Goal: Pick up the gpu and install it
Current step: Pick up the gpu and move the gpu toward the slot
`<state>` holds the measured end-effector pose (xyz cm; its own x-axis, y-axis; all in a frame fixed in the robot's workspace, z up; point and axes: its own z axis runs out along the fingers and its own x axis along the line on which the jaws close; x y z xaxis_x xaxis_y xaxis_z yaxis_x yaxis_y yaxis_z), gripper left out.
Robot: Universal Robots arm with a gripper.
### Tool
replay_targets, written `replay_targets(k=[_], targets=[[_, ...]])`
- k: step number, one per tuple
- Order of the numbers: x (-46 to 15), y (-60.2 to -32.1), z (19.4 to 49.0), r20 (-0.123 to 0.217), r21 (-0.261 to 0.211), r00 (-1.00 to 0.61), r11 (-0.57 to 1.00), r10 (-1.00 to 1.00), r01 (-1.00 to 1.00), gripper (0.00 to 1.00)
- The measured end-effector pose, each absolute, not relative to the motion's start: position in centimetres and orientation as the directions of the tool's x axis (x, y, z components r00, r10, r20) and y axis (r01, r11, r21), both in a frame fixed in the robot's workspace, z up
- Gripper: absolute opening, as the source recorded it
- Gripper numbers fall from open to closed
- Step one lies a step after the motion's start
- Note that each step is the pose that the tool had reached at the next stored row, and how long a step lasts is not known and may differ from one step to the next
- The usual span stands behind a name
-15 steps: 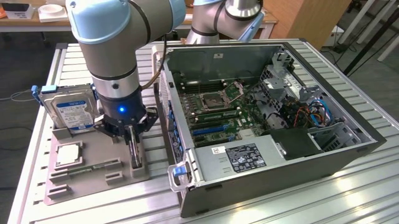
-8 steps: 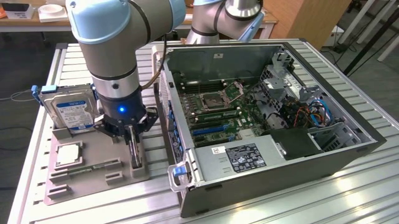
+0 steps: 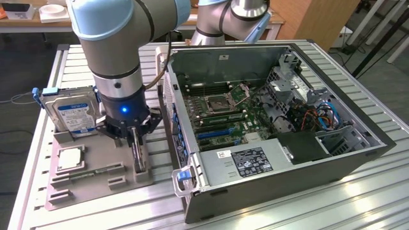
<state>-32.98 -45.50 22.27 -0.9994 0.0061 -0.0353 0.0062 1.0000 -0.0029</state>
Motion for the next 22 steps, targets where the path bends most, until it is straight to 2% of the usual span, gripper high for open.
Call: replay_targets(k=[22], targets=[[-33.0, -45.5, 26.6, -0.026, -0.016, -1.0, 1.0, 0.006, 0.007, 0.29]])
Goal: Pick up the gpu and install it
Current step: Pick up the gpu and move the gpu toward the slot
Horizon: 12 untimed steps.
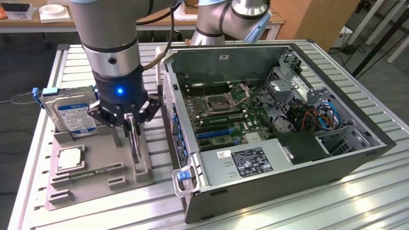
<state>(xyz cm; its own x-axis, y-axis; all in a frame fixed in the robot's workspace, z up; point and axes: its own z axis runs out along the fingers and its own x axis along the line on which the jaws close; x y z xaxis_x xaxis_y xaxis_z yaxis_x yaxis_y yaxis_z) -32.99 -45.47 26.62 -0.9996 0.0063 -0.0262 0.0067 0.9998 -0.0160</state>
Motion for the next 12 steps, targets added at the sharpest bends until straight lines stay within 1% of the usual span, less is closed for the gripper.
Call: replay_targets(k=[12], targets=[[-33.0, -45.5, 29.6, -0.002, -0.033, -1.0, 0.999, 0.008, 0.008, 0.29]])
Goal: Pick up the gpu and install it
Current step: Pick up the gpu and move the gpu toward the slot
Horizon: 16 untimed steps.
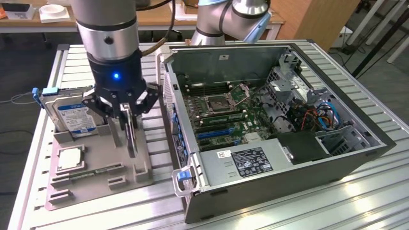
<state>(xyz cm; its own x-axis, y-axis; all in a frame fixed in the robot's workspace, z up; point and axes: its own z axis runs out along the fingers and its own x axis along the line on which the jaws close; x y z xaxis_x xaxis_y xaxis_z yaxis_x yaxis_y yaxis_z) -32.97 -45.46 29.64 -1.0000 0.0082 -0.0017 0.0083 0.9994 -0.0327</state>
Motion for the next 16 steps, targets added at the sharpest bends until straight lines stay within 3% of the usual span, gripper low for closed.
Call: replay_targets(k=[6, 16], targets=[[-32.9, -45.5, 31.4, 0.016, -0.039, -1.0, 0.999, 0.011, 0.01, 0.29], [-32.2, -45.3, 33.9, 0.016, -0.04, -1.0, 0.999, 0.013, 0.013, 0.29]])
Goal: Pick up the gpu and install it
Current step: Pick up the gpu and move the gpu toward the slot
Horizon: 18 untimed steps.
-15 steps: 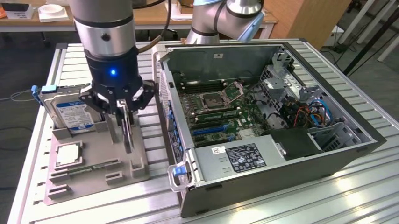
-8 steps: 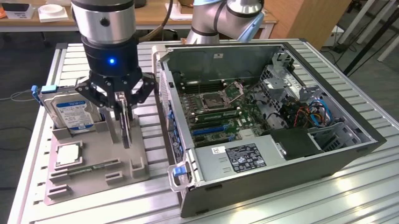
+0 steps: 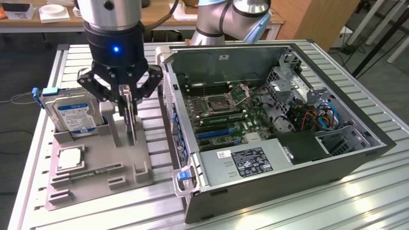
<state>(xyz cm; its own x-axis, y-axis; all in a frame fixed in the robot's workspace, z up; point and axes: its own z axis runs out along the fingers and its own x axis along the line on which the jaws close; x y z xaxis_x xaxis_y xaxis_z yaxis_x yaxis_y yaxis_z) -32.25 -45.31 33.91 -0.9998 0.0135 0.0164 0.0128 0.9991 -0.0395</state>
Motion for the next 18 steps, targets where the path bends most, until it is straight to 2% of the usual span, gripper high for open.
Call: replay_targets(k=[18], targets=[[-30.7, -45.2, 36.9, 0.016, -0.039, -1.0, 0.999, 0.013, 0.013, 0.29]])
